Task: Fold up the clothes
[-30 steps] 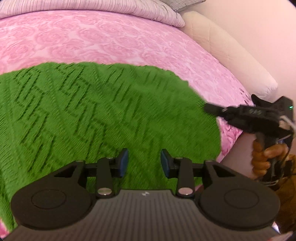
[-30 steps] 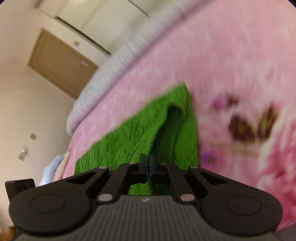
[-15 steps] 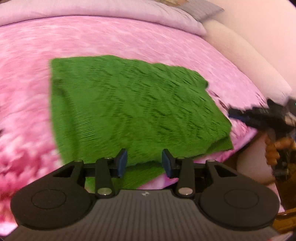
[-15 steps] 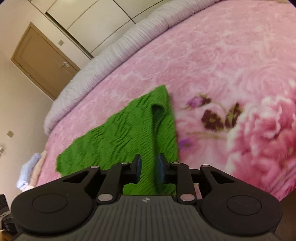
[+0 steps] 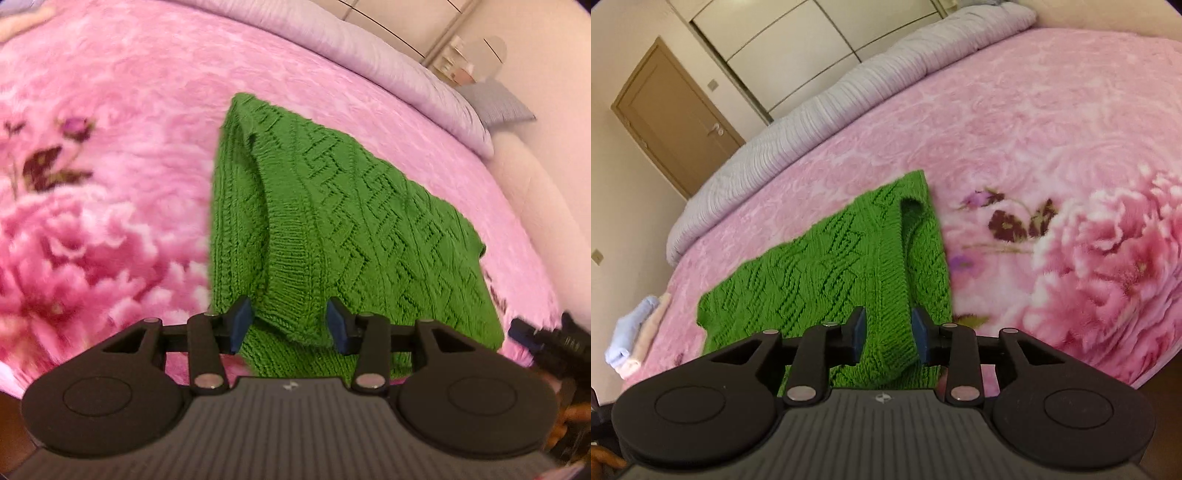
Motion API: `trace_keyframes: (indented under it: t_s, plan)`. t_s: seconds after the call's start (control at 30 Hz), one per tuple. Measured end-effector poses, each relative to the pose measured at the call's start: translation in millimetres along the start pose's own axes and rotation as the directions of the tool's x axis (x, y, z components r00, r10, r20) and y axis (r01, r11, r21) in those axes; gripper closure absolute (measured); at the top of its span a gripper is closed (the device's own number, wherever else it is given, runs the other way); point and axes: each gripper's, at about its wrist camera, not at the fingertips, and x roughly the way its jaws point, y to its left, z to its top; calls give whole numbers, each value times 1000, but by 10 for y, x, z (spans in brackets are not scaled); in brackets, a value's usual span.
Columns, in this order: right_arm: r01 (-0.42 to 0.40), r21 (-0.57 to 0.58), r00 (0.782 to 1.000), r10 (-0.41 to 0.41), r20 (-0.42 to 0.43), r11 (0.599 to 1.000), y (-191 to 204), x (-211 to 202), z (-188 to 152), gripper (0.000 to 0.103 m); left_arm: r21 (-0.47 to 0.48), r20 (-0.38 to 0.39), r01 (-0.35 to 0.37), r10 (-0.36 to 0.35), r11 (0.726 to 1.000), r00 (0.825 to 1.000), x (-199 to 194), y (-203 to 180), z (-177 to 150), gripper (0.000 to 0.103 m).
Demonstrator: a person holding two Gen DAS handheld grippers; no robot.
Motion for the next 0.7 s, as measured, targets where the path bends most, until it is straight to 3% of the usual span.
trace_keyframes:
  t_s: [0.07,0.2,0.3,0.43,0.57,0.7]
  plan:
    - [10,-10,1000,-10,-19,1000,14,60,-41,66,-15,7,7,-7,1000,1000,33,18,-27,65]
    - [69,-42,997,-71,-41,997,23,193,-115,61,-23,29,46,-45,999,999,26,58,-50,98]
    - [95,-72,995,-97,-25,993,42,229,-103,63,48,38,76,-78,996,996,-117,23,-85,98]
    - [128,-99,991,-131,-26,987,18,318,-53,63,126,1,19,-20,992,1000,-70,19,-228,98]
    - [129,-98,991,-130,-9,987,30,246,-41,62,136,-10,-16,17,991,1000,-76,-12,-211,97]
    - [133,-109,991,-132,20,985,91,75,-45,61,274,45,-67,57,959,997,-341,-351,-166,95]
